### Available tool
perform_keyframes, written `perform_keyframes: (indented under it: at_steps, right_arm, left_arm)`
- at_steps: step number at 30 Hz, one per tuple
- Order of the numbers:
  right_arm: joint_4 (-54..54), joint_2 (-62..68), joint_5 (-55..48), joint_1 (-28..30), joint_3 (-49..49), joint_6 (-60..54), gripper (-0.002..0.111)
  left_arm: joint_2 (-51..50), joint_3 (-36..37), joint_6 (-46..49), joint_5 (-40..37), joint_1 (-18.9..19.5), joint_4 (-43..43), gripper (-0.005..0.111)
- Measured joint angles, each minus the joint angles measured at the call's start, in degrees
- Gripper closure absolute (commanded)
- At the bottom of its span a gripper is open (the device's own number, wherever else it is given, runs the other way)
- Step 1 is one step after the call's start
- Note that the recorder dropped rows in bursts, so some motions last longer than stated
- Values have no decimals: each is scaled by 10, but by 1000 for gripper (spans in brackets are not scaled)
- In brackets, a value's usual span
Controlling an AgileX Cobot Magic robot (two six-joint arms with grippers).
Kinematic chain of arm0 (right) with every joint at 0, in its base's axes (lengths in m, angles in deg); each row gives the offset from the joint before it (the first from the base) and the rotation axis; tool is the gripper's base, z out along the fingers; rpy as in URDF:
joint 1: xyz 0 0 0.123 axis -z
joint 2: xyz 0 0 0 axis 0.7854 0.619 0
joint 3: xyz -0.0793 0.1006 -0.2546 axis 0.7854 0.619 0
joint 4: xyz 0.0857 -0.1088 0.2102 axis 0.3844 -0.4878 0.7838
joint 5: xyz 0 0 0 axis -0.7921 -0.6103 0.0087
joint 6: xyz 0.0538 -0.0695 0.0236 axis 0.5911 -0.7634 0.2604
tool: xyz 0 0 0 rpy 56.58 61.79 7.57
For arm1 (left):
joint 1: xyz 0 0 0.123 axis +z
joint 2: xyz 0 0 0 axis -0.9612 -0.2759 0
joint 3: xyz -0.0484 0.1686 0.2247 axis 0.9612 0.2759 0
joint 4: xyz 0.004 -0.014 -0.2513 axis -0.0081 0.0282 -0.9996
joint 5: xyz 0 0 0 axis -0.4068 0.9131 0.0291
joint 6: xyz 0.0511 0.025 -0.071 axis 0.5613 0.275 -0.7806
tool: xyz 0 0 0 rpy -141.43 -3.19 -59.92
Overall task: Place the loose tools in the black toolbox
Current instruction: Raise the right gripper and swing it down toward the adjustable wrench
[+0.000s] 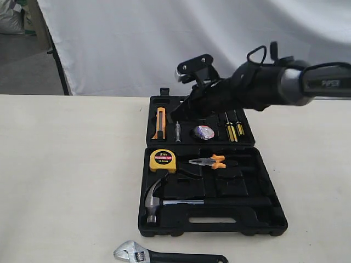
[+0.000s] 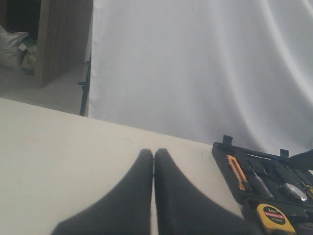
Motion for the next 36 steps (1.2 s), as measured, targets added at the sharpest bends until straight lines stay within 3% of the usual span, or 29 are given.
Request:
perform_keyframes:
  at_steps: [11,23,28,32,33,36]
  right_arm:
    - [-14,-144,-243,0,18,-1,109]
    - [16,-338,-160,0,246,28,109]
    - [73,-441,-180,0,366,30,109]
    - [84,-451,-188,0,446,41,108]
    - [87,-451,-185,0,455,43,101]
    - [104,-452,-162,0,494,44,61]
  left_arm:
    - [0,0,0,0,0,0,106]
    - [0,0,0,0,0,0,106]
    - [0,0,0,0,0,0,106]
    - [0,0,0,0,0,0,106]
    - [0,0,0,0,0,0,106]
    - [0,0,0,0,0,0,106]
